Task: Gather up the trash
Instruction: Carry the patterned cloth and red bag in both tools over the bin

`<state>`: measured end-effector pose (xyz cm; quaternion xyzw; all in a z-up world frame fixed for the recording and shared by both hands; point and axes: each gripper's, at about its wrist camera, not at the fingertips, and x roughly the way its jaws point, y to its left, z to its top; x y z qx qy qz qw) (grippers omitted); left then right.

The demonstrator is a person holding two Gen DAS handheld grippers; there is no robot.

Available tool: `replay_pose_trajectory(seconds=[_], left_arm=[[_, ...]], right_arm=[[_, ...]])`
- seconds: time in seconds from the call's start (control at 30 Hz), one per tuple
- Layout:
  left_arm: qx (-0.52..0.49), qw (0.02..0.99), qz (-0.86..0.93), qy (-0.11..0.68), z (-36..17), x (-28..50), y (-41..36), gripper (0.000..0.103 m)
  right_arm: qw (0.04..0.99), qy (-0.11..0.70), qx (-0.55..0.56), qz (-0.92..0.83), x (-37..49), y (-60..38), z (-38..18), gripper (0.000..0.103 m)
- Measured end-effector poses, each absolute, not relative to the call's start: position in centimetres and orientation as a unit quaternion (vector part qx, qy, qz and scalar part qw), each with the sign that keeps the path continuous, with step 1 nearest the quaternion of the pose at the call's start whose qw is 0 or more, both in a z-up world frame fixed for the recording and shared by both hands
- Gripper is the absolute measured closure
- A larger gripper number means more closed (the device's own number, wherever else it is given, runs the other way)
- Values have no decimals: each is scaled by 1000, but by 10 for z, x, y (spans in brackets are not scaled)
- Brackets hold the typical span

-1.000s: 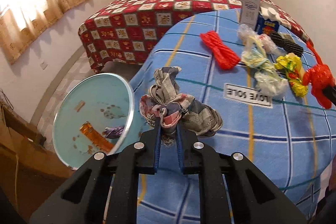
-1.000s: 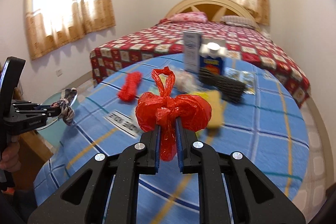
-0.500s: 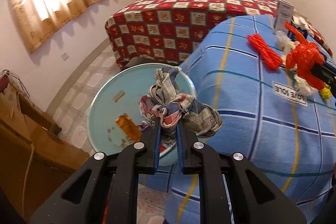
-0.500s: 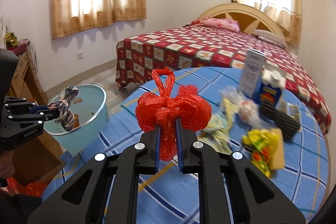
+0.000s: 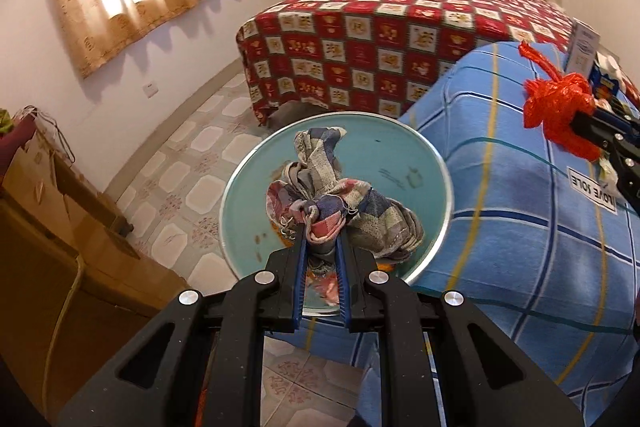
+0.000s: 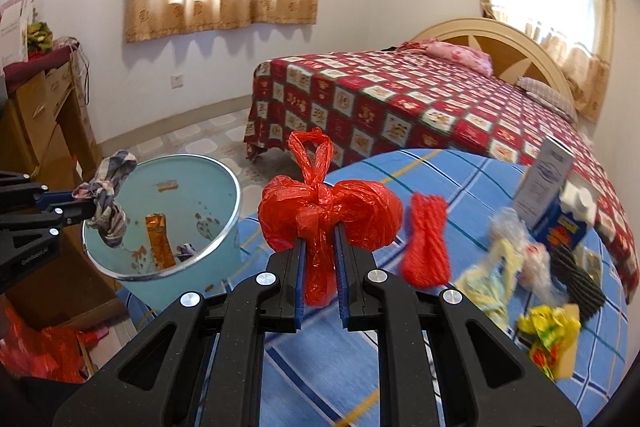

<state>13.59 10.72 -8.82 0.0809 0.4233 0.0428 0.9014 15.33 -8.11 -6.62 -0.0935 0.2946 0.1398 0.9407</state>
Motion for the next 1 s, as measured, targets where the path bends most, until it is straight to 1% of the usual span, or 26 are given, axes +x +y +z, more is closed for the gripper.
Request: replay_pose_trajectory(seconds=[0.5, 1.0], left_arm=[[65, 898, 79, 427, -90, 141, 146, 90], [56, 897, 92, 430, -91, 144, 158, 90]], right_arm=[[930, 298, -123, 176, 173, -32, -74, 89], [925, 299, -137, 191, 177, -10, -77, 89]])
